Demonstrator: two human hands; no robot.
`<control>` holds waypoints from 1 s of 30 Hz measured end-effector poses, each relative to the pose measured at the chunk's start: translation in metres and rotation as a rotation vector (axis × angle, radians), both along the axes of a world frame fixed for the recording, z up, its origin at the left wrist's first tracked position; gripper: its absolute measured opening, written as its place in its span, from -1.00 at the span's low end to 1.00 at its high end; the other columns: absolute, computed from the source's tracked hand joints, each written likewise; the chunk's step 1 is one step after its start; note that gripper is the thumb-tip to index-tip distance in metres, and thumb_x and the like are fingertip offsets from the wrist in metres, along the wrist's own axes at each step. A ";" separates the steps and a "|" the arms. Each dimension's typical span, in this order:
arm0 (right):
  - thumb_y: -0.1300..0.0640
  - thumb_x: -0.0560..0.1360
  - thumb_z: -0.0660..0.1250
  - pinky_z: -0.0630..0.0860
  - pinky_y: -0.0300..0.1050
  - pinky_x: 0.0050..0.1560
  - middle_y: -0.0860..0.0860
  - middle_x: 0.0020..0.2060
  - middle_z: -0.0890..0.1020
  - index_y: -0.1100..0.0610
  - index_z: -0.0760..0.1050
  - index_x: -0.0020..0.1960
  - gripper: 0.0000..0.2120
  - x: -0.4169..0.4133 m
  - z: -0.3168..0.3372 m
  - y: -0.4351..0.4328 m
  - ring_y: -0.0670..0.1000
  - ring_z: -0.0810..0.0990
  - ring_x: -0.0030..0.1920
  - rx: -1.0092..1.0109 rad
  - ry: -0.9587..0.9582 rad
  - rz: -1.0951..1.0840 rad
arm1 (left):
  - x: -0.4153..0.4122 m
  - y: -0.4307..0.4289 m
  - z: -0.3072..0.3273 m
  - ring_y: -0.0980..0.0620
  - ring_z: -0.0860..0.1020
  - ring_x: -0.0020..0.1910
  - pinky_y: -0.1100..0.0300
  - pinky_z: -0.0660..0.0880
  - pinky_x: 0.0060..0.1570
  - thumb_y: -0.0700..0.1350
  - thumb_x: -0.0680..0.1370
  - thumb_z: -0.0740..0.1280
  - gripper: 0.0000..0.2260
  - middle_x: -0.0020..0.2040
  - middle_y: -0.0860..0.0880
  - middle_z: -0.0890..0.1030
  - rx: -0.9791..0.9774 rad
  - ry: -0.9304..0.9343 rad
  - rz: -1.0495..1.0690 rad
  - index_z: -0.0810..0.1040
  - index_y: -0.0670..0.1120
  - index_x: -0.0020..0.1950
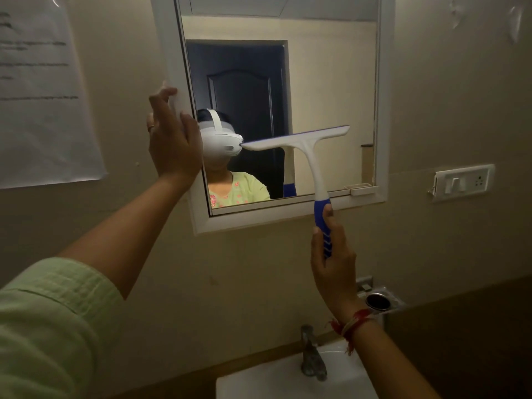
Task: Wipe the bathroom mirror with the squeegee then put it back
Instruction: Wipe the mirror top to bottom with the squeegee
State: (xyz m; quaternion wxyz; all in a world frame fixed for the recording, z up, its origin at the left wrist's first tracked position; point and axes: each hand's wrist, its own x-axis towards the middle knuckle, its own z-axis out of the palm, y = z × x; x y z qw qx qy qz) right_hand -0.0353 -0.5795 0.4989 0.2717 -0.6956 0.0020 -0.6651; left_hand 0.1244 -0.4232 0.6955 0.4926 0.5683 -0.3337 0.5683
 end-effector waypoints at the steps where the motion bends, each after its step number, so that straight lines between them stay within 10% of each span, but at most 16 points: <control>1: -0.16 0.57 0.02 0.45 -0.34 -0.28 0.08 -0.06 0.52 -0.03 0.14 0.40 -0.55 -0.001 -0.004 0.000 -0.23 0.43 -0.30 -0.004 0.002 -0.002 | 0.000 0.000 0.000 -0.12 0.51 0.01 0.34 0.26 -0.13 -0.20 0.53 0.09 -0.70 0.17 -0.14 0.52 -0.003 0.001 0.000 0.32 -0.23 0.25; 30: -0.16 0.57 0.01 0.40 -0.43 -0.33 -0.06 -0.18 0.46 0.00 0.15 0.40 -0.55 -0.013 -0.057 0.012 -0.25 0.42 -0.32 0.058 0.106 -0.059 | 0.001 0.000 -0.001 -0.06 0.50 0.11 0.30 0.31 -0.01 -0.20 0.51 0.08 -0.68 0.22 -0.10 0.50 0.003 -0.005 0.015 0.32 -0.23 0.25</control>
